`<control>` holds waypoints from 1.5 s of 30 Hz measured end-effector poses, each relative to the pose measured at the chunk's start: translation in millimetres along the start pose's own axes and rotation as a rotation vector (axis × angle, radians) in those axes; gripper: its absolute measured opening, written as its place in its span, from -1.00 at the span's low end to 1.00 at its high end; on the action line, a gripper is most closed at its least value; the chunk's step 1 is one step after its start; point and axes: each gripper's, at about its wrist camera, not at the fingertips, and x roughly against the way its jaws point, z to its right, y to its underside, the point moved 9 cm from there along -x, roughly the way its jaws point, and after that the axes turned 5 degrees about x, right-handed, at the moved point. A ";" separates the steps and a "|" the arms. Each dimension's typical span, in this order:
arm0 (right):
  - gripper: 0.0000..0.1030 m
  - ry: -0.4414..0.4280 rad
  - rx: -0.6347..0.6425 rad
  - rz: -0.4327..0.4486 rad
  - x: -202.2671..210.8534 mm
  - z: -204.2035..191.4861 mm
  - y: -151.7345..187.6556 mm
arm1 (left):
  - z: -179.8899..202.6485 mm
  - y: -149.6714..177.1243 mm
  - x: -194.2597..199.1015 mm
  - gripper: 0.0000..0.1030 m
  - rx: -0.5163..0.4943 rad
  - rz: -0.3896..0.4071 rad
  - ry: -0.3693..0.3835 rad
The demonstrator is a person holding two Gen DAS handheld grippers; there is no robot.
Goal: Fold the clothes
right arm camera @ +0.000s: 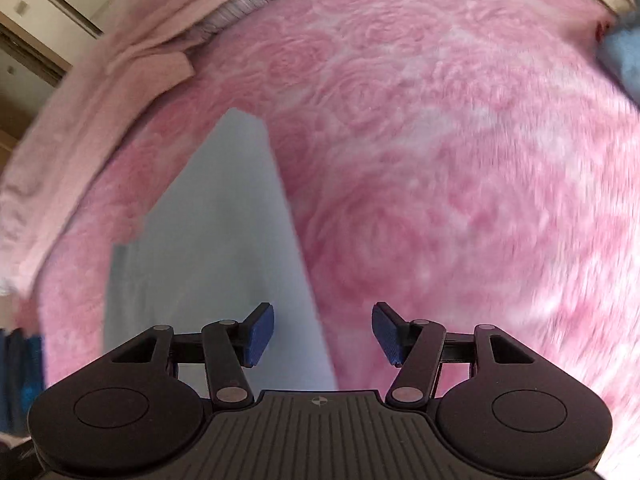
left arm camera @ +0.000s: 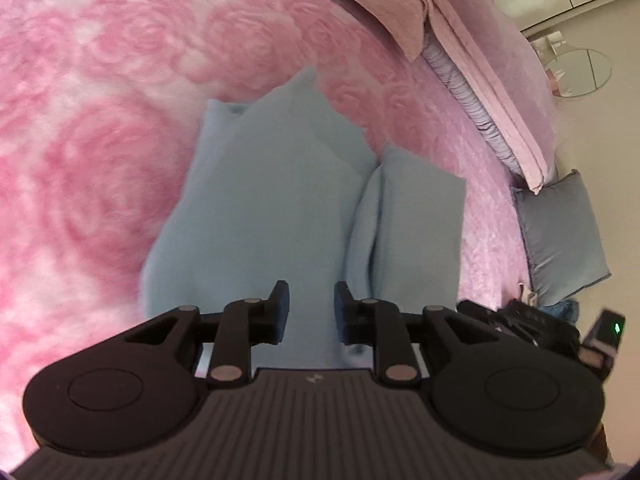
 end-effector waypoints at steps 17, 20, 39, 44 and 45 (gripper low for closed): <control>0.15 0.110 0.311 -0.167 -51.4 -32.0 -24.1 | 65.2 -19.5 -83.0 -0.88 -0.208 -0.120 0.103; 0.15 0.071 0.300 -0.181 -51.2 -37.2 -22.1 | 64.7 -24.1 -56.2 -0.88 -0.200 -0.063 0.129; 0.15 0.030 0.471 -0.116 -41.7 -93.4 6.9 | -2.6 -57.7 23.6 -0.88 -0.226 0.138 0.044; 0.15 -0.002 0.468 -0.136 -53.0 -100.1 19.4 | -37.8 -54.7 14.1 -0.88 -0.188 0.143 -0.021; 0.15 -0.011 0.475 -0.138 -54.3 -103.6 22.7 | -39.3 -53.9 14.3 -0.88 -0.185 0.150 -0.019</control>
